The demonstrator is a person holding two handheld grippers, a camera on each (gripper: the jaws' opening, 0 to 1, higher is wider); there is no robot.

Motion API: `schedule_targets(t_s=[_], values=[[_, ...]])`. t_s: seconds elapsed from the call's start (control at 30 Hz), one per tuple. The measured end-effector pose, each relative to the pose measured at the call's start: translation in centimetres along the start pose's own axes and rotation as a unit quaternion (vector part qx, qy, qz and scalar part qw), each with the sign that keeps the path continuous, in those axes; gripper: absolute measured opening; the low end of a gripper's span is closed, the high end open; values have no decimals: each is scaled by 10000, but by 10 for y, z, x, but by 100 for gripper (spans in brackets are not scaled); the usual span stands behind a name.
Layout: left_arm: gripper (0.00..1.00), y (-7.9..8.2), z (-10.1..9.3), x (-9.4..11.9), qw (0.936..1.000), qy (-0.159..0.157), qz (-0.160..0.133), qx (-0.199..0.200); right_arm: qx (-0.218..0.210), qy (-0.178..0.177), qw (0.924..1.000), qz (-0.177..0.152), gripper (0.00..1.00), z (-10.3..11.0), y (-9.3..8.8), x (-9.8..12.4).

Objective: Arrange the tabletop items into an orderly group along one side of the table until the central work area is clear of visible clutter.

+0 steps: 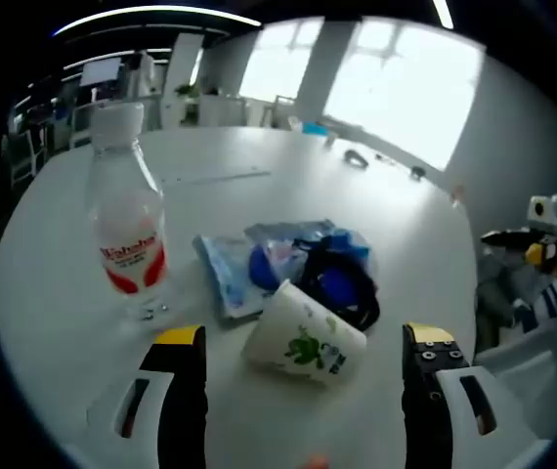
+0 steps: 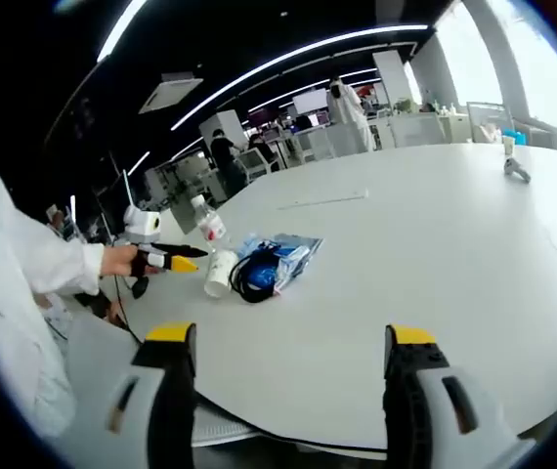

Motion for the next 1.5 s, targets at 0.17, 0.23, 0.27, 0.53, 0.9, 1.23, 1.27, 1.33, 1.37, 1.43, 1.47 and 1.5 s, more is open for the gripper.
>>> schedule_targets(t_s=[0.17,0.23,0.27,0.53,0.9,1.23,1.27,1.33,1.37,1.43,1.47,1.5], values=[[69,-3,-4,-6,9998,-176,85,-85,42,-32,9999,144,76,-2,-7,1],[65,-4,-4,-8,9997,-189,97,-88,-36,-41,9999,135,75,-1,-9,1],[62,-4,-5,-8,9997,-199,84,-94,-62,-42,9999,133,75,-1,-10,1],[43,-5,-3,-8,9998,-158,17,-137,742,89,9948,688,76,-3,-15,-1],[13,-6,2,-2,9988,94,-185,-432,761,69,9943,743,75,-6,-13,-4],[0,1,3,10,9979,148,-384,-498,828,120,9931,818,75,-4,-15,-7],[0,1,2,11,9978,122,-400,-506,834,120,9931,821,75,-4,-15,-7],[0,3,-2,12,9973,95,-446,-568,839,109,9930,822,75,-4,-14,-7],[0,4,-3,13,9973,69,-476,-560,846,107,9930,823,75,-4,-14,-8],[0,6,-5,14,9973,34,-500,-545,850,99,9929,821,75,-4,-13,-8],[0,7,-6,16,9971,25,-505,-564,846,102,9930,822,74,-3,-13,-8],[0,7,-7,17,9970,21,-519,-577,848,105,9929,824,74,-3,-14,-9]])
Point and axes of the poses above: the point that each gripper's makers call its tool centre point, and the gripper's own axes: x roughly backward along the fingers, z roughly to its left, y roughly out of its top, the point moved 3 cm from there along x, roughly backward along the fingers, and after that the axes turned 1 degree about x, right-handed, at the moved point
